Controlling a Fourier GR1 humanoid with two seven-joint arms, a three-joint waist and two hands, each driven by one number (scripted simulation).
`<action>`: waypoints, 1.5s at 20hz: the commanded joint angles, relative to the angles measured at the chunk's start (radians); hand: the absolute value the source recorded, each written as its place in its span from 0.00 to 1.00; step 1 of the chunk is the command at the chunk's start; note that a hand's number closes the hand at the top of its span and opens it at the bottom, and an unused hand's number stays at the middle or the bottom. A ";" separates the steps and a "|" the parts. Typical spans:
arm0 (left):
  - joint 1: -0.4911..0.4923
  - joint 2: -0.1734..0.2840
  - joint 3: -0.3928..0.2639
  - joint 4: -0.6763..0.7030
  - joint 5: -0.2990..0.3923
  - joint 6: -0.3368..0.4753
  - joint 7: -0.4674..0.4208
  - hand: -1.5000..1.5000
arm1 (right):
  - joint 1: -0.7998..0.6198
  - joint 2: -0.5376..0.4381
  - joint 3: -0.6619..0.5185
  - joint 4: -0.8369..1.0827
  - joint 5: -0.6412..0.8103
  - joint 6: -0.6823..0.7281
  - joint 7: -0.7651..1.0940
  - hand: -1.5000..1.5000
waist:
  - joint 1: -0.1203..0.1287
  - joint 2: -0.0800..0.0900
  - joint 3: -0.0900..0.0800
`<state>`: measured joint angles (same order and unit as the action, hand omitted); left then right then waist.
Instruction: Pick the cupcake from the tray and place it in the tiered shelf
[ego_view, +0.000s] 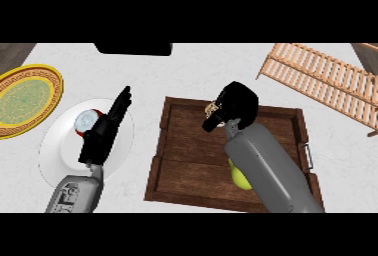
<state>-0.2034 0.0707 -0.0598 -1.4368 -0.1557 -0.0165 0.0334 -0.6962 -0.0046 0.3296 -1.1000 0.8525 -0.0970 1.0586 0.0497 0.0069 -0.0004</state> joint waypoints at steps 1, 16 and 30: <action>-0.022 -0.025 -0.017 0.001 -0.018 0.021 0.021 0.50 | -0.108 0.004 0.068 0.028 -0.017 -0.215 0.212 1.00 | 0.010 -0.001 0.000; -0.002 -0.022 -0.002 -0.018 -0.012 0.028 0.034 0.50 | -0.372 0.004 0.019 -0.004 0.327 -0.331 0.411 1.00 | -0.039 -0.017 -0.001; 0.026 0.027 0.049 -0.001 0.022 -0.007 -0.001 0.50 | -0.568 -0.020 -0.222 -0.025 0.650 -0.044 0.395 1.00 | -0.050 -0.013 -0.001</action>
<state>-0.1661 0.0878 -0.0212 -1.4359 -0.1434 -0.0133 0.0191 -1.1673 -0.0278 0.1726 -1.1448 1.4436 -0.2735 1.2453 -0.0077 -0.0095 -0.0013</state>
